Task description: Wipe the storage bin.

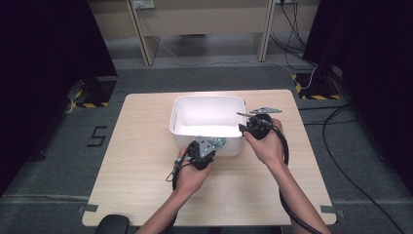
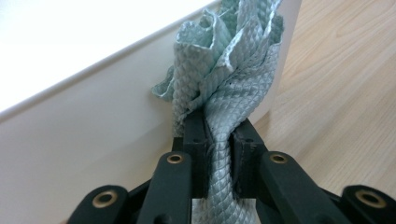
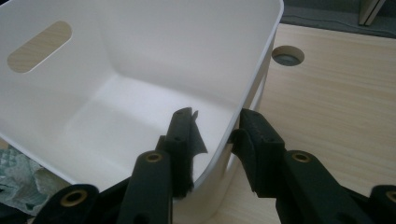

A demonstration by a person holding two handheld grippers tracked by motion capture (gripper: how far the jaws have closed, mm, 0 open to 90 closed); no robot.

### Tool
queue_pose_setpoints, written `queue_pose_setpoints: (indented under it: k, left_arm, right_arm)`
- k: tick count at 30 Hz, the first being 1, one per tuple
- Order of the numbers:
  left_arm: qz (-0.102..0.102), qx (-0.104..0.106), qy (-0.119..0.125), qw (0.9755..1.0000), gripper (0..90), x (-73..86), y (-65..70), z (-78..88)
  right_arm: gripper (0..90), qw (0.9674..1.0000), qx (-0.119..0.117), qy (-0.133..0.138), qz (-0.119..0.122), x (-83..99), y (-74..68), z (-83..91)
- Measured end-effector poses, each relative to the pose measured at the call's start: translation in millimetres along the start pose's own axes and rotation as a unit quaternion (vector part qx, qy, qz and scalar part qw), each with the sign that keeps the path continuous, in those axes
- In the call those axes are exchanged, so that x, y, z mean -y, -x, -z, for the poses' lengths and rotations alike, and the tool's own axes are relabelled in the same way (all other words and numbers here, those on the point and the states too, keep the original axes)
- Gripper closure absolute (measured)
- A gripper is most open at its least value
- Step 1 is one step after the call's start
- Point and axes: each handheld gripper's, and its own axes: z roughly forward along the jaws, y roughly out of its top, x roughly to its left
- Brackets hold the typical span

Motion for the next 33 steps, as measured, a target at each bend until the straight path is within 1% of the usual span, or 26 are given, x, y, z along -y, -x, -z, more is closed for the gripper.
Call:
queue_pose_setpoints:
  k: [1,2,3,4,5,17,19,21,25,26,28,30,33]
  left_arm:
    - [0.005,0.004,-0.002,1.0,78.8,-0.2,0.9,0.7]
    - [-0.001,0.002,0.003,1.0,78.8,-1.0,0.2,0.6]
    - [0.003,0.003,0.0,1.0,78.8,-1.0,0.7,1.0]
    - [0.0,0.001,0.004,1.0,78.8,-1.5,0.5,0.5]
    - [-0.003,0.001,0.002,1.0,78.8,-1.8,0.4,0.6]
    - [-0.007,0.0,0.0,1.0,78.8,-4.4,2.6,-0.6]
    - [-0.01,0.003,-0.004,0.9999,78.9,-5.6,3.2,-1.6]
    - [-0.007,0.003,-0.002,1.0,78.9,-5.9,4.4,-2.4]
    - [-0.008,0.003,-0.001,1.0,78.8,-6.5,6.7,-3.7]
    - [-0.005,0.006,-0.006,1.0,78.8,-6.6,7.6,-3.7]
    - [-0.01,0.005,-0.004,0.9999,78.8,-7.3,7.5,-4.6]
    - [-0.004,0.007,-0.007,0.9999,78.8,-7.3,8.5,-4.9]
    - [-0.004,0.008,-0.006,0.9999,78.8,-6.7,8.3,-5.1]
  right_arm:
    - [66.8,1.0,0.0,0.0,0.0,0.0,-0.1,0.0]
    - [66.8,1.0,0.001,0.0,0.0,0.0,-0.1,0.1]
    - [66.8,1.0,0.001,0.0,0.0,0.1,-0.3,0.1]
    - [66.8,1.0,0.001,0.0,0.0,0.1,-0.3,0.1]
    - [66.8,1.0,0.001,0.0,0.0,0.1,-0.4,0.2]
    - [66.8,1.0,0.004,0.0,0.0,0.1,-0.9,0.0]
    - [66.8,1.0,0.004,0.0,0.001,0.0,-0.9,0.0]
    - [66.8,1.0,0.005,0.0,0.001,0.1,-0.9,0.0]
    - [66.8,1.0,0.005,0.0,0.003,0.1,-0.9,-0.1]
    - [66.8,1.0,0.005,0.001,0.002,0.1,-0.9,-0.1]
    - [66.8,1.0,0.004,0.001,0.001,0.1,-1.0,-0.1]
    - [66.8,1.0,0.005,0.001,0.001,0.1,-1.0,-0.1]
    - [66.8,1.0,0.005,0.001,0.0,0.1,-0.9,-0.1]
